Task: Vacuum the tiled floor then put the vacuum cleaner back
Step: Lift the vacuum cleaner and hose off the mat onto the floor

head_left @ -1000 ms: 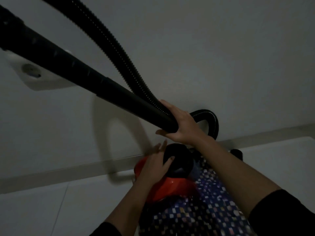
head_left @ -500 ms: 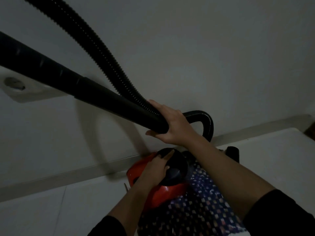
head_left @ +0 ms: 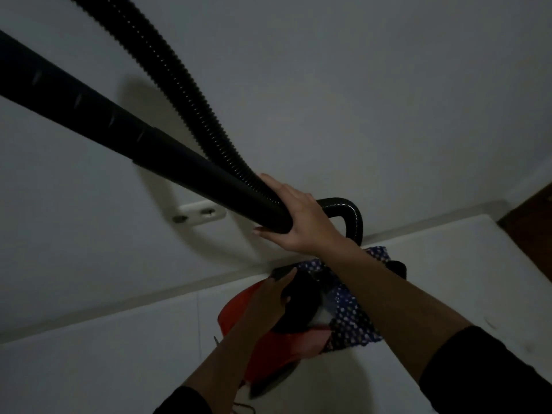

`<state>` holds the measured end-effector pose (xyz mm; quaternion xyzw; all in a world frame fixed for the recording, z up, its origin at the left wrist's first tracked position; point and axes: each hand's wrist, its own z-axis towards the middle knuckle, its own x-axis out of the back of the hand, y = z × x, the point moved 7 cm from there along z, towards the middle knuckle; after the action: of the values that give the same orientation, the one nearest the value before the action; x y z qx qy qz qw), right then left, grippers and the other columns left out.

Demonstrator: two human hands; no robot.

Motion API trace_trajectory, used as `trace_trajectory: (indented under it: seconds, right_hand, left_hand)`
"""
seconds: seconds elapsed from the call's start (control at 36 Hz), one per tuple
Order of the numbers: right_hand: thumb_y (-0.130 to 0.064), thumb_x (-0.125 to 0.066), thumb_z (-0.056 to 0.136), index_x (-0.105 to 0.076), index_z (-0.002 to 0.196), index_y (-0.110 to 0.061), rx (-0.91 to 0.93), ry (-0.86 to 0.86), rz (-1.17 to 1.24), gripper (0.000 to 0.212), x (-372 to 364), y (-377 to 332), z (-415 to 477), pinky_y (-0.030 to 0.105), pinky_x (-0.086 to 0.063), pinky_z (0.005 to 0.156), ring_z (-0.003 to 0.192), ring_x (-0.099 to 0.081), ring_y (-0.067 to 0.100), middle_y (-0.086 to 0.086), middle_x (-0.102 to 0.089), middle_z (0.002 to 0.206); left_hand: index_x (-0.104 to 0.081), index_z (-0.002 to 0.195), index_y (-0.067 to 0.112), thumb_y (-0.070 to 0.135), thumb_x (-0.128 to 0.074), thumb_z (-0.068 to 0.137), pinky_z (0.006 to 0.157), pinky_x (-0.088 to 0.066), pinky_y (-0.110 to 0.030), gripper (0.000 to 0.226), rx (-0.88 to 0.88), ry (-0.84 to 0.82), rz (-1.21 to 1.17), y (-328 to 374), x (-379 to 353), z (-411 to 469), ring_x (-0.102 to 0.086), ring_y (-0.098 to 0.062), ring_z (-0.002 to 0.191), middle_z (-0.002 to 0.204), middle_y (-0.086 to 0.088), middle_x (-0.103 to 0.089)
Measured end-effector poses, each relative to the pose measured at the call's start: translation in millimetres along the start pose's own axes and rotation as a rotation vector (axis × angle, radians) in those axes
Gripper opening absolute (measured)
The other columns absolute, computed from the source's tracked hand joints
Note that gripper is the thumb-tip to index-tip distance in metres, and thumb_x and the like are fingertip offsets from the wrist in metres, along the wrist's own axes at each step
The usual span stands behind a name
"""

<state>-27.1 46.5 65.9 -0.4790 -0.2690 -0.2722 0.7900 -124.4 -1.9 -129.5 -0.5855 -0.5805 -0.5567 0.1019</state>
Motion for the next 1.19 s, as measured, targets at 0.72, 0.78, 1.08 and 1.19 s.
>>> trace_trajectory:
  seconds: [0.72, 0.78, 1.08, 1.19]
  right_hand:
    - [-0.061, -0.055, 0.076, -0.036, 0.146, -0.019, 0.074, 0.065, -0.258, 0.084, -80, -306, 18, 0.042, -0.047, 0.08, 0.084, -0.058, 0.021, 0.002, -0.059, 0.096]
    - [-0.06, -0.055, 0.076, -0.036, 0.146, -0.019, 0.068, 0.072, -0.263, 0.084, -91, -319, 10, 0.042, -0.047, 0.081, 0.084, -0.058, 0.021, 0.003, -0.059, 0.096]
    - [-0.06, -0.05, 0.078, -0.023, 0.145, -0.028, 0.017, 0.04, -0.324, 0.079, -189, -323, -30, 0.04, -0.046, 0.077, 0.083, -0.056, 0.022, 0.003, -0.057, 0.096]
    - [-0.06, -0.05, 0.078, -0.031, 0.146, -0.024, -0.021, 0.045, -0.349, 0.079, -248, -290, -44, 0.039, -0.047, 0.073, 0.079, -0.057, 0.023, 0.004, -0.058, 0.093]
  left_hand:
    - [-0.028, 0.147, 0.03, 0.015, -0.051, 0.094, 0.095, -0.046, -0.048, 0.059, -0.051, 0.128, 0.046, -96, 176, -227, -0.047, -0.029, 0.127, 0.142, -0.007, -0.047]
    - [-0.03, 0.146, 0.031, 0.015, -0.051, 0.094, 0.096, -0.045, -0.046, 0.058, -0.038, 0.144, 0.032, -109, 172, -241, -0.048, -0.028, 0.125, 0.14, -0.008, -0.048]
    - [-0.055, 0.128, 0.013, 0.017, -0.053, 0.093, 0.099, -0.045, -0.04, 0.036, -0.061, 0.11, -0.101, -193, 124, -261, -0.054, -0.024, 0.119, 0.129, -0.008, -0.058]
    - [-0.047, 0.137, 0.022, 0.016, -0.054, 0.092, 0.105, -0.042, -0.045, 0.046, -0.077, 0.026, -0.191, -242, 75, -248, -0.049, -0.025, 0.127, 0.137, -0.005, -0.054]
